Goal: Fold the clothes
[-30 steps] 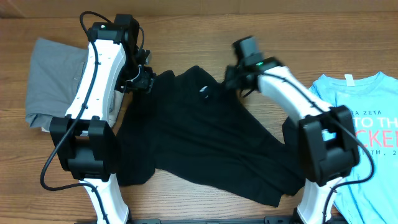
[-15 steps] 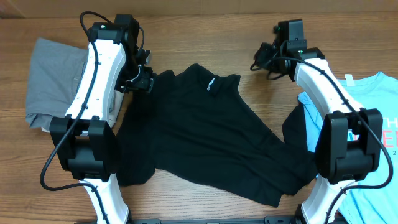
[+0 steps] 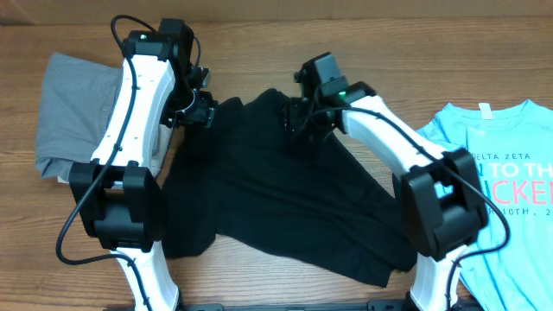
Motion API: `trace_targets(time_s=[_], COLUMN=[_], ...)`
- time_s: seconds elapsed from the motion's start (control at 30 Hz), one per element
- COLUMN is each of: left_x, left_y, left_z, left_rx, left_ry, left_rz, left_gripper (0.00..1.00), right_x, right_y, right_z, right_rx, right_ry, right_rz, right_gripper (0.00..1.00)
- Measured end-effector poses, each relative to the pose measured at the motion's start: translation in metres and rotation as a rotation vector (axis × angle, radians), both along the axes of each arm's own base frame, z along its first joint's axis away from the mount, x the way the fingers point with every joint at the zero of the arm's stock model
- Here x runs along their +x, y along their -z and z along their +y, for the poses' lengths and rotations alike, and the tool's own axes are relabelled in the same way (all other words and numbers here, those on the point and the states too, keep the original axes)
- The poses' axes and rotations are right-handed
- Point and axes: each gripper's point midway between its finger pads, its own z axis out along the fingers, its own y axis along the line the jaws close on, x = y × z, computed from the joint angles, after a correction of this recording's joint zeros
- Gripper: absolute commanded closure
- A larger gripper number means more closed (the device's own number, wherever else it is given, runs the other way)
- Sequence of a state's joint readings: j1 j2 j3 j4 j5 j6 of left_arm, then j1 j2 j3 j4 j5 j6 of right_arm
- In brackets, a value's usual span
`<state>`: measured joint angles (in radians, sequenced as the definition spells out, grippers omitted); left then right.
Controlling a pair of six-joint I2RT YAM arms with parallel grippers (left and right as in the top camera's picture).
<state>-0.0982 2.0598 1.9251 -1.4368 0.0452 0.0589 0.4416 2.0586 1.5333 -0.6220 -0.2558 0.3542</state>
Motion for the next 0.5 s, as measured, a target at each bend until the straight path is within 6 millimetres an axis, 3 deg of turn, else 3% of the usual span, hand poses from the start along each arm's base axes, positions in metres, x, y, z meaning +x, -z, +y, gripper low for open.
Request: trace_targets(time_s=[0.17,0.37,0.5], left_x=[0.0,-0.001,0.001], left_y=[0.0,0.0,0.0], left_z=[0.0,0.0,0.0], left_rx=[0.0,0.0,0.0], left_ry=[0.0,0.0,0.0], left_rz=[0.002,0.002,-0.005], left_gripper=[0.25,0.24,0.23], right_x=[0.005,0.002,0.004], right_y=[0.027,0.032,0.032], right_z=[-0.014,-0.03,-0.029], right_rx=[-0.064,-0.105,-0.104], right_ry=[0.052,0.075,0.074], right_rz=[0.029,0.057,0.048], right_gripper=[0.52,0.51,0.54])
